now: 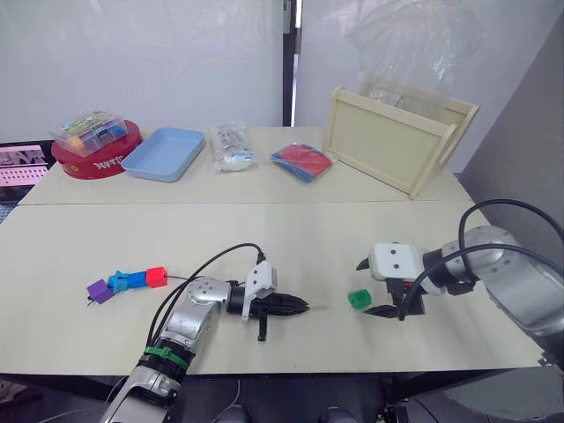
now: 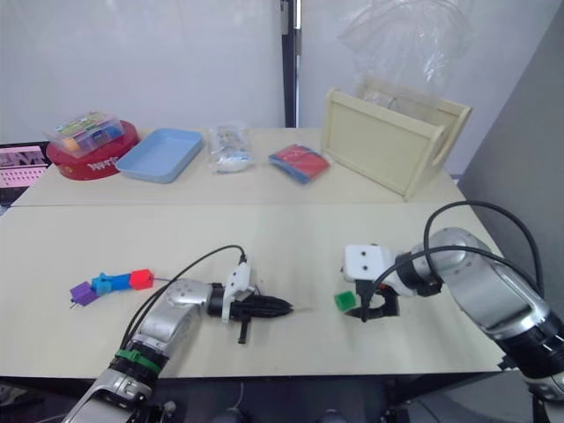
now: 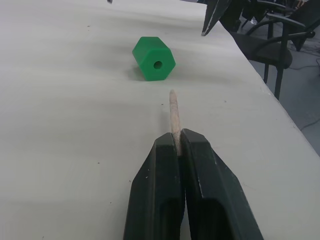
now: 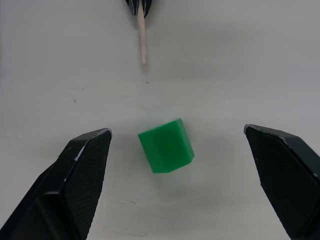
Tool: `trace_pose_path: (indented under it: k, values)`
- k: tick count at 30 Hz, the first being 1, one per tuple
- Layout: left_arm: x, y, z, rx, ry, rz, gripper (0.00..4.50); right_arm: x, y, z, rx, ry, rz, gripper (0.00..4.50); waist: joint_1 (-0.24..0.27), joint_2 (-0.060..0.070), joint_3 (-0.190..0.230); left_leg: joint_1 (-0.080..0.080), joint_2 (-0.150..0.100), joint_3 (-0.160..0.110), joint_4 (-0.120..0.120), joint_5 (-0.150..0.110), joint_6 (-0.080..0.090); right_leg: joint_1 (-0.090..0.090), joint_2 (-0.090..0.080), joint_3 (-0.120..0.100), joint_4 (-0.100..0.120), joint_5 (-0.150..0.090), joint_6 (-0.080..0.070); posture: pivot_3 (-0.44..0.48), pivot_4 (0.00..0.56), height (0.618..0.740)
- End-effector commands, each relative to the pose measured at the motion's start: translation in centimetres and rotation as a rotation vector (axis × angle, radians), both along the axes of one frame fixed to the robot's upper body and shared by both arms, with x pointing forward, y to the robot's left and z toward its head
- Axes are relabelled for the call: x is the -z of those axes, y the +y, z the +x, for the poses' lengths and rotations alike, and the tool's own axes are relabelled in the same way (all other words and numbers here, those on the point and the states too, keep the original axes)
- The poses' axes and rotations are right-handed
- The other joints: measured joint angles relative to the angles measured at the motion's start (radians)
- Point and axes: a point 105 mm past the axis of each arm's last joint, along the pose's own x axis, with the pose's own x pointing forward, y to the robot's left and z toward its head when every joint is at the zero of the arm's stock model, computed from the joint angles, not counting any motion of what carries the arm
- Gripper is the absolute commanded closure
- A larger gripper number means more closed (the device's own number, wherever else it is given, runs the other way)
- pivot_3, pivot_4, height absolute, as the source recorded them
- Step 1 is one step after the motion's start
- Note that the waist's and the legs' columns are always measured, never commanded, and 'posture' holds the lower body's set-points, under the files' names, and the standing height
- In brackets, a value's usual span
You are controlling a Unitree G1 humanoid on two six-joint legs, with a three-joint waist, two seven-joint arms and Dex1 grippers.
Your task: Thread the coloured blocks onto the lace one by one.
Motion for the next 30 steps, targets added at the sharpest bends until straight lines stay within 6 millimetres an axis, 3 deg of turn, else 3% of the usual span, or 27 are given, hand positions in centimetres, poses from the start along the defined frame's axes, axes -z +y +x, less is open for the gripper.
trace_pose_path:
  k: [1, 4, 11, 18, 30]
  values:
    - [-1.0, 0.0, 0.0, -0.010, -0.036, -0.024, 4.50, 0.7, -0.1, 0.6, -0.039, 0.004, -0.057, 0.02, 0.002, 0.000, 0.000, 0.000, 0.000, 0.000, 0.000, 0.000, 0.000, 0.000, 0.000, 0.000, 0.000, 0.000, 0.000, 0.000, 0.150, 0.740]
    - [-0.9, 0.1, -0.1, -0.014, -0.033, -0.025, 4.50, 1.3, 0.0, 0.5, -0.071, 0.021, -0.072, 0.83, 0.004, 0.000, 0.000, -0.001, 0.000, 0.000, 0.000, 0.000, 0.000, 0.000, 0.000, 0.000, -0.001, 0.000, 0.000, 0.000, 0.150, 0.740]
    - [-1.0, 0.1, -0.1, -0.024, -0.041, -0.028, 4.50, 2.2, 0.0, 0.2, -0.054, 0.058, -0.064, 3.21, 0.005, 0.000, 0.000, -0.001, 0.000, 0.000, 0.000, 0.000, 0.000, 0.000, 0.000, -0.001, -0.001, 0.000, 0.000, 0.000, 0.150, 0.740]
    - [-1.3, -0.2, 0.1, -0.021, -0.057, -0.032, 4.50, 1.4, 1.0, -0.7, 0.138, 0.188, 0.085, 3.24, 0.008, 0.000, 0.000, -0.001, 0.000, -0.001, 0.000, 0.000, 0.000, 0.001, 0.000, -0.001, -0.001, 0.000, 0.000, 0.000, 0.150, 0.740]
    - [-1.2, -1.5, -0.2, 0.030, -0.057, -0.023, 4.50, 3.2, 2.4, -1.5, 0.232, 0.218, 0.089, 3.24, 0.002, 0.000, 0.000, 0.001, 0.000, -0.001, 0.000, 0.000, 0.000, 0.002, 0.000, -0.001, 0.000, 0.000, 0.000, 0.000, 0.150, 0.740]
